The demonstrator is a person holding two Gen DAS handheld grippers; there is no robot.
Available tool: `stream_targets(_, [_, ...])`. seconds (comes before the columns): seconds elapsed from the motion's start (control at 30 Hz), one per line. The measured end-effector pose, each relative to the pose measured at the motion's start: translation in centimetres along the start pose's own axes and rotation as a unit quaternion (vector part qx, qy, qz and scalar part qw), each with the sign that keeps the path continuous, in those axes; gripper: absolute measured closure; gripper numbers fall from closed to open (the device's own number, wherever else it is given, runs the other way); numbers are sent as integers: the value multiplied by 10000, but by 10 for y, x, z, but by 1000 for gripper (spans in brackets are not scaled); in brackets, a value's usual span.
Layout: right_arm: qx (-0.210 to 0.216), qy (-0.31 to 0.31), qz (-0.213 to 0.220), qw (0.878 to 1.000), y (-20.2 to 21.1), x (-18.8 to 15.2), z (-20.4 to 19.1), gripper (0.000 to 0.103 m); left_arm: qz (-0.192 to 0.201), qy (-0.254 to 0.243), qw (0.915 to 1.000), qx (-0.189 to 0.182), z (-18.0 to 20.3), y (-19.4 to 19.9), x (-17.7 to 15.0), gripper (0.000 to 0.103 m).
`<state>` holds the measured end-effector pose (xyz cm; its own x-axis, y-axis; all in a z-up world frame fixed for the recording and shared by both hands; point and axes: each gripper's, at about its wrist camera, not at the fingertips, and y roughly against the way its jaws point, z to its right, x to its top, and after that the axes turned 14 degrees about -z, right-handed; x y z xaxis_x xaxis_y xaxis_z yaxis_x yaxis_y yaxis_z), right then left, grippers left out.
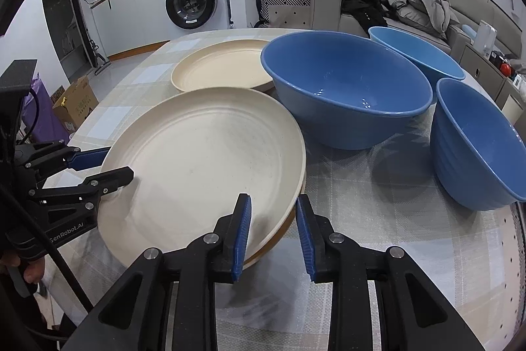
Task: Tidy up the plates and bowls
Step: 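Open the left gripper and release the cream plate, then move the left gripper to the rim of the next cream plate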
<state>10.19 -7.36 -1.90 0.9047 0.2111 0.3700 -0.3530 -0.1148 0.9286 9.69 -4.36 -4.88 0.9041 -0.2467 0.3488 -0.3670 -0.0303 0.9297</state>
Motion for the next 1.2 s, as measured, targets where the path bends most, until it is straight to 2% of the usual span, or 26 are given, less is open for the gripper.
stream_targets(0.1, [37, -34, 0, 10000, -1, -1, 2, 73, -7, -97, 9999, 72, 5, -1, 0, 67])
stream_targets(0.2, [128, -54, 6, 9999, -1, -2, 6, 70, -29, -96, 9999, -22, 5, -3, 0, 59])
stream_targets(0.37, [169, -34, 33, 9998, -1, -3, 10, 68, -94, -81, 9999, -107, 4, -5, 0, 56])
stream_targets(0.43, [199, -23, 42, 9998, 0, -3, 10, 67, -117, -25, 9998, -180, 1, -6, 0, 51])
stream_targets(0.53, [274, -14, 88, 9996, 3, -4, 13, 56, -94, 142, 9993, -328, -8, -4, 1, 42])
stream_targets(0.63, [395, -44, 229, 9989, 11, -4, 16, 42, 75, 361, 9978, -549, -19, 5, 2, 27])
stream_targets(0.67, [443, -57, 291, 9986, 14, -4, 17, 32, 171, 479, 9968, -617, -25, 9, 2, 21])
stream_targets(0.7, [517, -79, 378, 9979, 18, -3, 18, 24, 238, 573, 9959, -660, -29, 13, 2, 21])
stream_targets(0.83, [768, -76, 720, 9944, 35, -2, 22, 12, 394, 975, 9904, -901, -49, 24, 3, 20])
stream_targets(0.9, [785, -85, 928, 9926, 44, -1, 23, 0, 504, 1192, 9874, -910, -58, 29, 2, 14])
stream_targets(0.93, [797, -97, 1030, 9914, 48, 0, 24, 0, 514, 1253, 9867, -897, -60, 31, 2, 10])
stream_targets(0.97, [847, -106, 1131, 9899, 52, 2, 25, 0, 527, 1329, 9859, -869, -64, 33, 2, 1])
stream_targets(1.1, [1175, -107, 1350, 9838, 68, 8, 29, 0, 703, 1524, 9822, -849, -75, 45, 1, 1])
stream_targets(1.2, [1242, -57, 1560, 9799, 83, 13, 32, 0, 771, 1659, 9792, -874, -82, 54, 1, 1])
